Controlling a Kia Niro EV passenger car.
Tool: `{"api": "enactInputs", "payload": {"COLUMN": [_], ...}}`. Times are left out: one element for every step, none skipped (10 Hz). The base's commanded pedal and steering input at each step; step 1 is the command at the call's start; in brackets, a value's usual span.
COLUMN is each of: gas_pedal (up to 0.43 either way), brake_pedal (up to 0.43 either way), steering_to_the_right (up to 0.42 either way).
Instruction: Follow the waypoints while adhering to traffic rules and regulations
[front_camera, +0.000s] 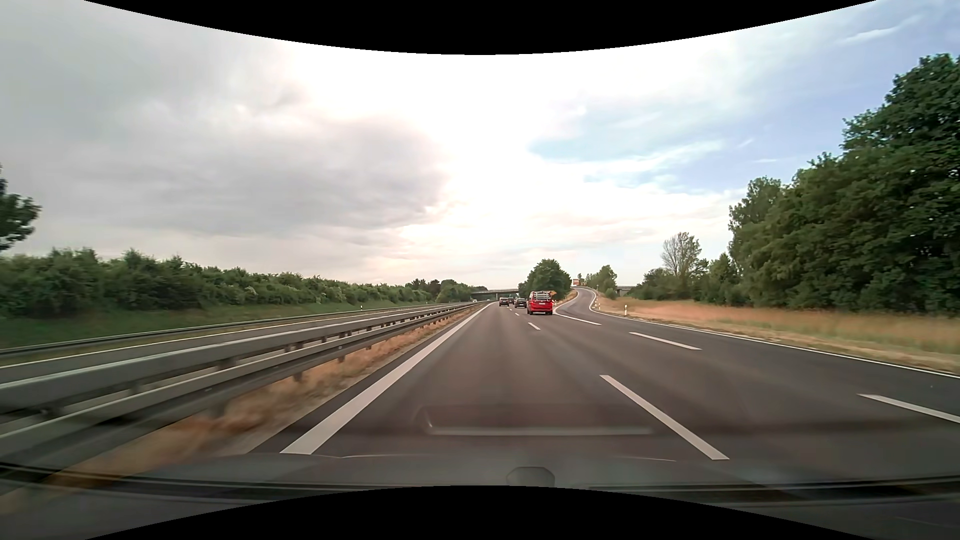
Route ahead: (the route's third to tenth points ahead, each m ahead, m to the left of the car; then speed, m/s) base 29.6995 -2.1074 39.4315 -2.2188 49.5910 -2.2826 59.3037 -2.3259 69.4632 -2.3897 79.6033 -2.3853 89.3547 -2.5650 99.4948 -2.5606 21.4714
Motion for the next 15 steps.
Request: {"api": "enactInputs", "payload": {"gas_pedal": [0.39,0.39,0.39,0.39,0.39,0.39,0.378,0.339,0.331,0.331,0.331,0.331,0.331,0.331,0.299], "brake_pedal": [0.0,0.0,0.0,0.0,0.0,0.0,0.0,0.0,0.0,0.0,0.0,0.0,0.0,0.0,0.0], "steering_to_the_right": [-0.002,-0.002,-0.003,-0.003,-0.003,-0.003,-0.003,-0.003,-0.002,-0.003,-0.002,-0.002,-0.002,-0.002,-0.002]}}
